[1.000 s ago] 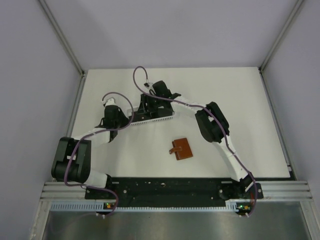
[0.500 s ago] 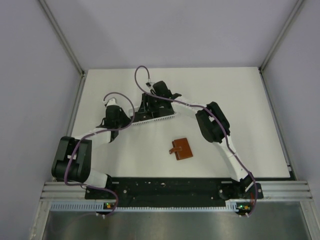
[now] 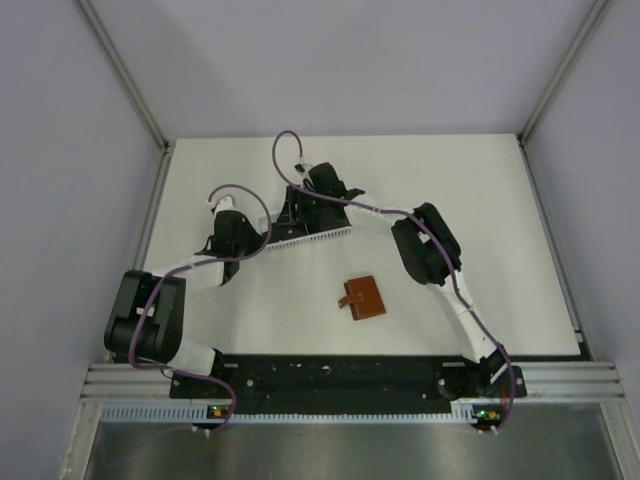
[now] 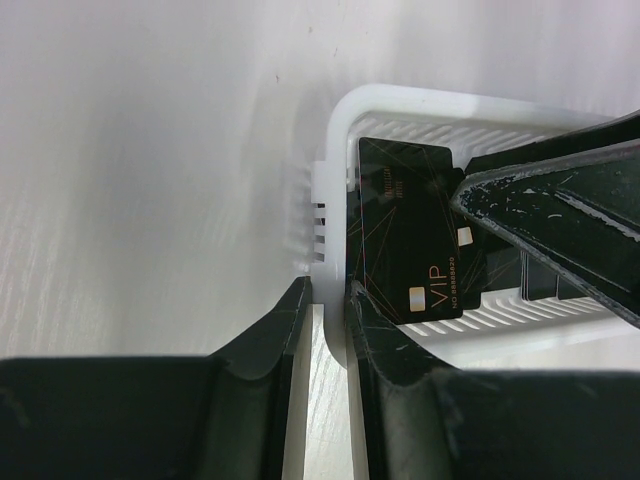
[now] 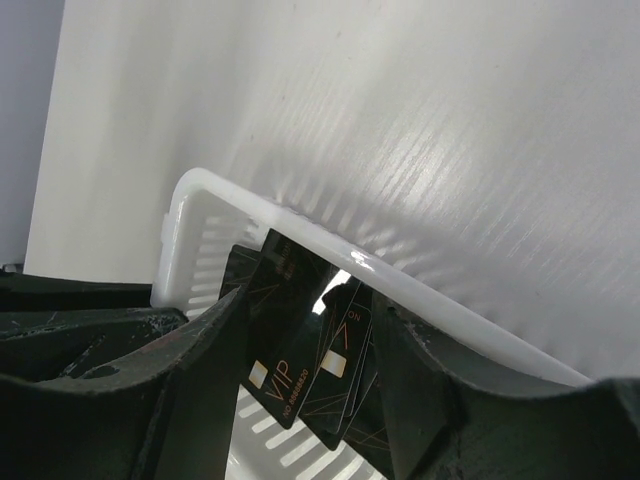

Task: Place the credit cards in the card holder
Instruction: Pick up the credit card from the storage box.

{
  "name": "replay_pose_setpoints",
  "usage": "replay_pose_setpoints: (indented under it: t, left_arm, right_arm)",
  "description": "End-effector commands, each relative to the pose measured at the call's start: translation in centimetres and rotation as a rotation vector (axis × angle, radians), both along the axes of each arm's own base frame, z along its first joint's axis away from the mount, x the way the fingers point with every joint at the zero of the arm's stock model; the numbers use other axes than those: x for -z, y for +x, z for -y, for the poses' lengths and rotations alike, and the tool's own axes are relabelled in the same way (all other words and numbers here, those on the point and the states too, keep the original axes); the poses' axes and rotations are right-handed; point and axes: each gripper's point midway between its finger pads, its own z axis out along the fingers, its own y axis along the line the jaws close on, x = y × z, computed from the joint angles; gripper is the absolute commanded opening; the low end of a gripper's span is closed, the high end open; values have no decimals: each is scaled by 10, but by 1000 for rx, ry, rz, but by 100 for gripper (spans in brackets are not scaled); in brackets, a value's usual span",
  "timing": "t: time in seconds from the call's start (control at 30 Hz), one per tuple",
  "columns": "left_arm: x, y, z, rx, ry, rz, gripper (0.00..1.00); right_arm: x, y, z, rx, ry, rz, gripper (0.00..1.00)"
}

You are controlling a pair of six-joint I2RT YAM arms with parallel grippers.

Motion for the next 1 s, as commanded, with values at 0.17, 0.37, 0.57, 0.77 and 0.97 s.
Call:
replay_pose_setpoints:
  t: [0.17, 0.37, 0.57, 0.77, 0.97]
  left_arm:
    - [-8, -1, 38, 137, -73, 37, 0]
    - [-7, -1, 38, 138, -77, 33, 0]
    - [-5, -2, 38, 138, -76, 27, 0]
    - [-2, -3, 39, 139, -77, 19, 0]
    - [-1, -3, 40, 146, -83, 16, 0]
  right_arm:
    - [-41, -44, -25, -175, 212, 22, 52]
    - [-60, -52, -29, -218, 297, 49, 52]
    - [-66, -57, -32, -245, 345, 44, 52]
    - [-77, -60, -32, -264, 381, 65, 52]
    - [-91, -67, -34, -302, 431, 82, 52]
